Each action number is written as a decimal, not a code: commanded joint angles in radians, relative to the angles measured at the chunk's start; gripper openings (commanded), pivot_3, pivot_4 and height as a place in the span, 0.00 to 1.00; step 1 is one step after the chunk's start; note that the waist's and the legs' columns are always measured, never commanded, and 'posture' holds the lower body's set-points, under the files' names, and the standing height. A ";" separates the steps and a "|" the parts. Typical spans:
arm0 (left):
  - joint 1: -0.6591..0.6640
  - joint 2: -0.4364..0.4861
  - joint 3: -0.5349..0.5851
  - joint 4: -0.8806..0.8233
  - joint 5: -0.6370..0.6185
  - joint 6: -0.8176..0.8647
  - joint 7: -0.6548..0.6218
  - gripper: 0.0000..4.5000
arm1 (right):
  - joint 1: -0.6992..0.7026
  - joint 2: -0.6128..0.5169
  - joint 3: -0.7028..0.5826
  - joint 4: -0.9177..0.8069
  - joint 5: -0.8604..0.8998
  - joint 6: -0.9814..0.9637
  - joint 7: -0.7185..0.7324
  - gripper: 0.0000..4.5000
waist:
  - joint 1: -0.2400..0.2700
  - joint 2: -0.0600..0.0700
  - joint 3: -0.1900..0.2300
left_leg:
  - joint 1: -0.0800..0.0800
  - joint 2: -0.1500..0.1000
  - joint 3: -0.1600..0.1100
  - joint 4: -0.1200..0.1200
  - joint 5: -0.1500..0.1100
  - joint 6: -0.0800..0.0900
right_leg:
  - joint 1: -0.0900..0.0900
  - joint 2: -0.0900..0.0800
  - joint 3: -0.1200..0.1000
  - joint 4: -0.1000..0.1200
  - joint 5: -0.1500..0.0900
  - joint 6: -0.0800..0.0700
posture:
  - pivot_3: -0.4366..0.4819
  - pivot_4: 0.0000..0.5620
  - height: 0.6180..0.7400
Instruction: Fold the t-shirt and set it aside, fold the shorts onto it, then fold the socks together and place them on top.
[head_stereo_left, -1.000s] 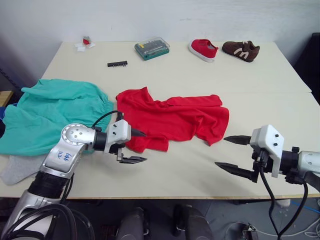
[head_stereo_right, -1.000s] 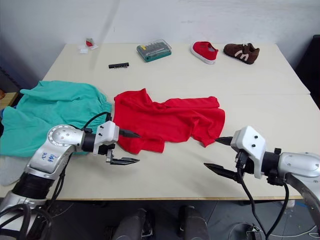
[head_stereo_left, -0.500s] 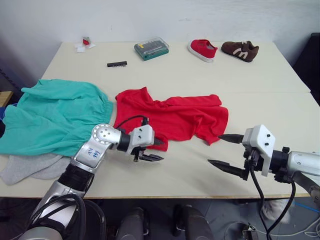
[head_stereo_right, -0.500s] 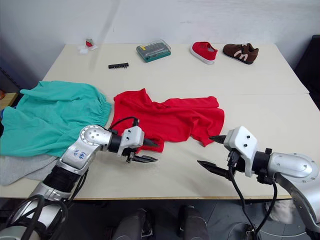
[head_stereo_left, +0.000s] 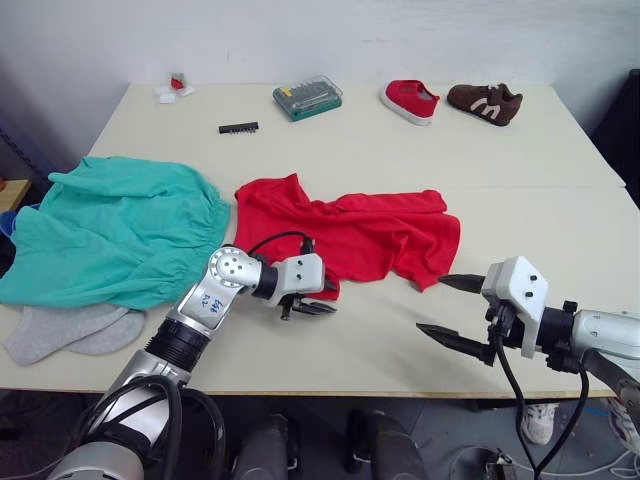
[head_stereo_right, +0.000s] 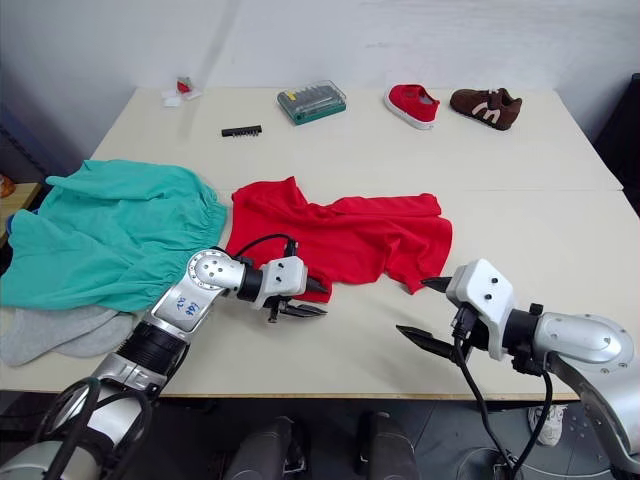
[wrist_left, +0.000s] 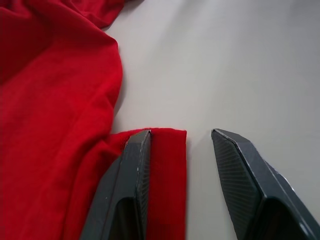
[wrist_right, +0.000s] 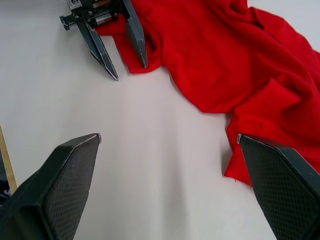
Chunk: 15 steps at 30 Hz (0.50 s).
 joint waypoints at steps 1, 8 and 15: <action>-0.017 -0.005 -0.007 0.028 0.038 -0.028 0.021 0.36 | -0.008 0.009 -0.009 -0.011 -0.004 -0.021 0.001 1.00 | 0.000 0.000 0.000 | 0.000 0.000 0.000 0.000 -0.001 0.003 | 0.000 0.000 0.000 0.000 0.000 0.000 | 0.48 0.27 1.00; -0.009 0.009 -0.011 0.028 0.040 -0.018 -0.024 0.01 | 0.001 0.008 -0.001 -0.015 -0.021 -0.032 0.003 1.00 | -0.001 0.000 0.000 | 0.000 0.000 0.000 0.000 -0.001 0.003 | 0.000 0.000 0.000 0.000 0.001 -0.001 | 0.48 0.27 1.00; 0.041 0.097 0.040 -0.097 -0.062 0.084 -0.145 0.01 | -0.083 -0.007 0.088 0.079 -0.117 -0.054 -0.008 1.00 | -0.016 -0.001 -0.001 | 0.000 0.001 0.000 0.000 0.000 0.001 | 0.000 0.000 0.000 0.000 0.001 -0.001 | 0.48 0.27 1.00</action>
